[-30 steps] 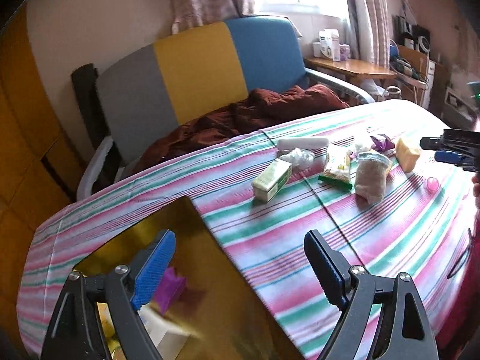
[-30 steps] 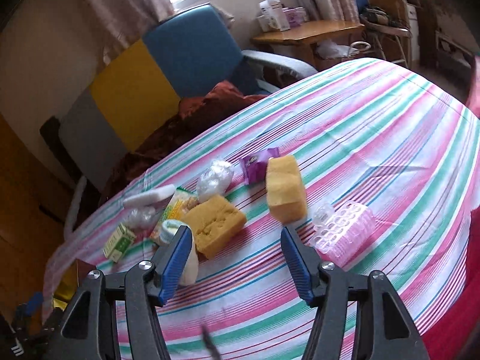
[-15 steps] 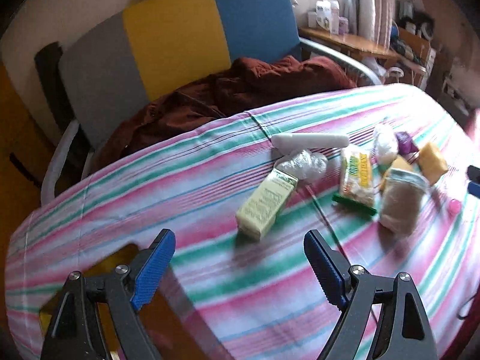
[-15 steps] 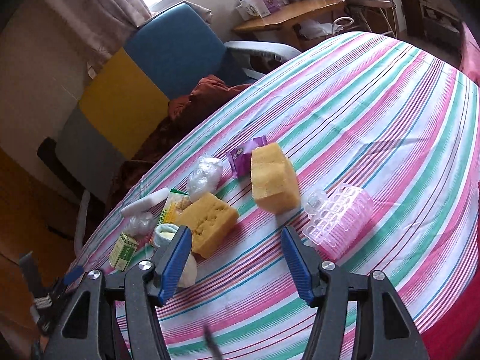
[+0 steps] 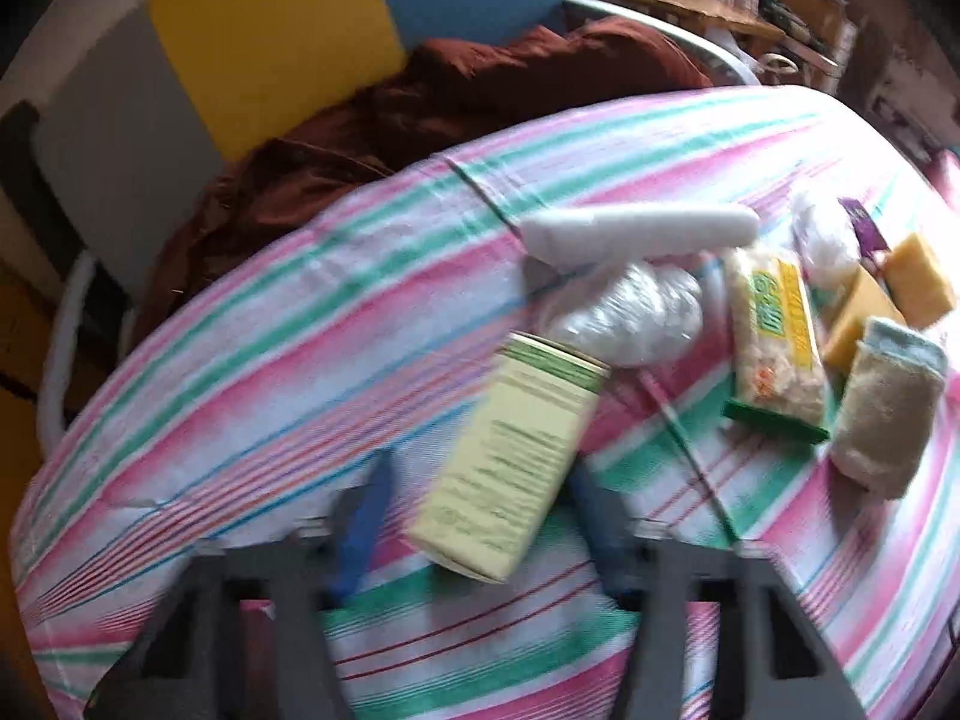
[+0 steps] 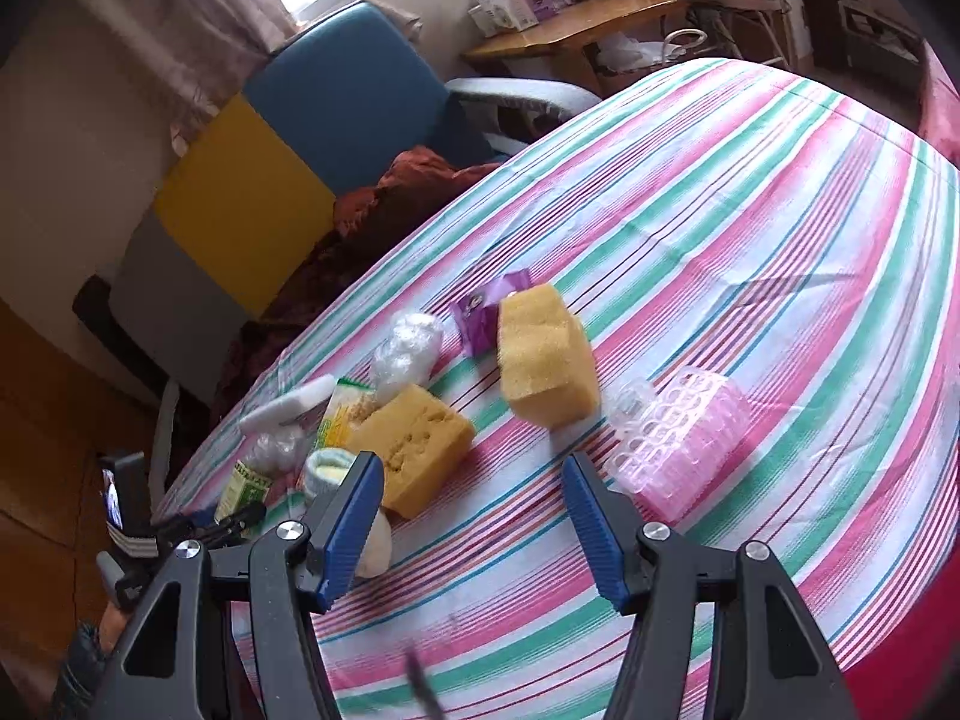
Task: Organize objects
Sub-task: 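Grasp the green-labelled box with the left gripper, then hold the green box in the left gripper while the right gripper grasps the pink hair roller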
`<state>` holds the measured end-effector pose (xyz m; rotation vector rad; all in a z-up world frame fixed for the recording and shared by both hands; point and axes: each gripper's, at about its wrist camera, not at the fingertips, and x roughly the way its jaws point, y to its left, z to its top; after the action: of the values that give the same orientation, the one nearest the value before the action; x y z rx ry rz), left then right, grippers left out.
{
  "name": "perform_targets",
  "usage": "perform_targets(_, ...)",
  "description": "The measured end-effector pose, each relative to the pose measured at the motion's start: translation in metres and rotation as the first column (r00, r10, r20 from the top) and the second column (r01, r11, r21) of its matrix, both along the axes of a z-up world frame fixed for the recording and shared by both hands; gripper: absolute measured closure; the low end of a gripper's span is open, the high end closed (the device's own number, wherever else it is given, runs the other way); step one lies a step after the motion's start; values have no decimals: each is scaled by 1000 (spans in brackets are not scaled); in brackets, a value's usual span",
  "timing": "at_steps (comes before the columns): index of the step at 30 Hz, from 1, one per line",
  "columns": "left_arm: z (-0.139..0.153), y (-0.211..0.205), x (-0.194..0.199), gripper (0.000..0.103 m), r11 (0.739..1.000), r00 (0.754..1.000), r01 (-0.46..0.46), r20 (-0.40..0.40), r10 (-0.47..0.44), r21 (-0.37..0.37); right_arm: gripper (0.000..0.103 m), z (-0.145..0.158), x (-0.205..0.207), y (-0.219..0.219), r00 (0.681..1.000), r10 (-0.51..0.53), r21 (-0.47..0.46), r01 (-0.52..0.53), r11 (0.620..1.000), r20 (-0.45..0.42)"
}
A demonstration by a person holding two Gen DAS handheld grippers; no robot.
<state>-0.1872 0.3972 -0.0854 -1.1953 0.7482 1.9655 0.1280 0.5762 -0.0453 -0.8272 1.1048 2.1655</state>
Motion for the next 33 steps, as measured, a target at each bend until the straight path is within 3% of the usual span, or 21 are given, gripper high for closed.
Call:
perform_targets(1,2,0,2,73,1000,1000,2,1,-2,14,40,1,4,2,1000,-21,0,21,1000,-8)
perform_targets(6,4,-2,25,73,999,999,41,12,-41,33,40,-5,23,18,990,-139,-52,137,989,-34)
perform_targets(10,10,-6,53,73,995,996,93,-2,-93,48,40,-12,34,28,980,-195,-107,190,976,-47)
perform_targets(15,17,-19,90,73,988,991,120,40,-124,98,40,-15,43,36,967,-248,-133,240,962,-54)
perform_targets(24,24,-40,164,73,976,981,140,108,-159,165,40,-18,43,37,965,-262,-127,258,958,-15)
perform_targets(29,8,-50,192,73,979,977,97,168,-127,179,40,-21,38,38,965,-259,-100,263,960,52)
perform_targets(33,5,-58,201,73,976,982,66,158,-100,206,32,-26,34,38,964,-248,-94,258,962,99)
